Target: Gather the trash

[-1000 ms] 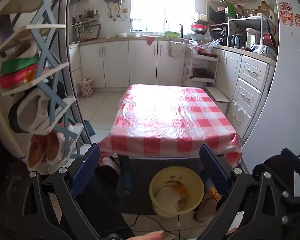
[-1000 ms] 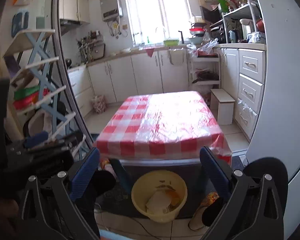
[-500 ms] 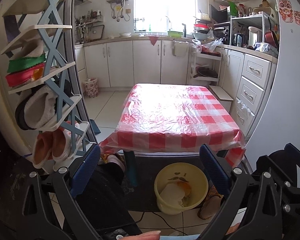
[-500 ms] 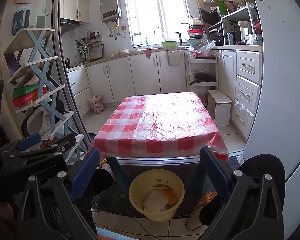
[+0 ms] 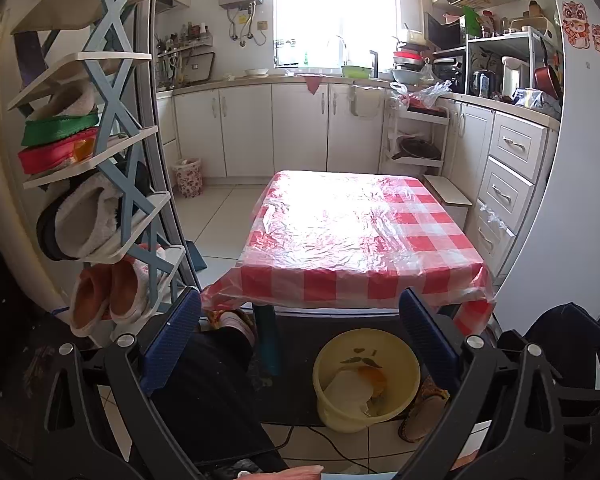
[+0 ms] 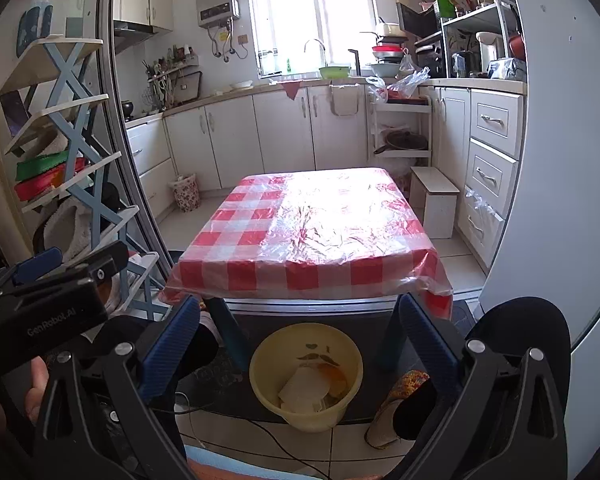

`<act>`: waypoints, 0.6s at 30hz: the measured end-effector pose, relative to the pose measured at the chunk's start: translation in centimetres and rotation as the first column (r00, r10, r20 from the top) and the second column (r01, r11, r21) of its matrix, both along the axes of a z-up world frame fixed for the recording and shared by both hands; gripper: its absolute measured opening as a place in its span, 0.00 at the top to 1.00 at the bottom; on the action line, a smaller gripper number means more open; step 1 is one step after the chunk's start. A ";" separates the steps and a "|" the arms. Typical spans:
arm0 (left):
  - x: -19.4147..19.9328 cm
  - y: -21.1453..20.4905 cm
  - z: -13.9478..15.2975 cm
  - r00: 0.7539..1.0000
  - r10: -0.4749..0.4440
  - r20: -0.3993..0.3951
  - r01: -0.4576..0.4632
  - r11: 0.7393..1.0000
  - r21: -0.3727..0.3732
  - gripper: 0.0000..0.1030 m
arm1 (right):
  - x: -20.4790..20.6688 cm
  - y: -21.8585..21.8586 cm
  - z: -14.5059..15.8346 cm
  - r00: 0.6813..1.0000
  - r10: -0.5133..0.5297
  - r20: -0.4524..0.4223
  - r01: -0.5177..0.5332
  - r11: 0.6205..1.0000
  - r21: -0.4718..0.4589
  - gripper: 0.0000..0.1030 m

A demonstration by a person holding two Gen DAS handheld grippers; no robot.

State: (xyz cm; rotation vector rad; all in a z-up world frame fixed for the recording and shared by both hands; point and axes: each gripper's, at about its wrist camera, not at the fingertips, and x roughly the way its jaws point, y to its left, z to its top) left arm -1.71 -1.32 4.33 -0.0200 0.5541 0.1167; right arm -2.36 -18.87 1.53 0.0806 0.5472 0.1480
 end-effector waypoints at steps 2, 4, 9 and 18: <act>-0.1 0.0 0.1 1.000 0.001 0.003 -0.001 1.000 0.002 0.08 | 0.0 0.0 0.0 1.000 0.001 -0.003 -0.001 1.000 0.000 0.07; -0.1 0.0 0.1 1.000 0.006 0.003 -0.006 1.000 0.006 0.08 | 0.0 0.1 -0.1 1.000 0.006 -0.006 -0.006 1.000 -0.004 0.07; -0.3 -0.1 0.5 1.000 0.005 0.015 -0.005 1.000 0.011 0.08 | 0.2 0.3 -0.3 1.000 0.016 -0.019 -0.016 1.000 -0.015 0.07; -1.0 -0.2 1.1 0.999 0.004 0.045 -0.005 1.000 0.018 0.08 | 0.2 0.5 -0.4 0.999 0.024 -0.028 -0.025 1.000 -0.018 0.07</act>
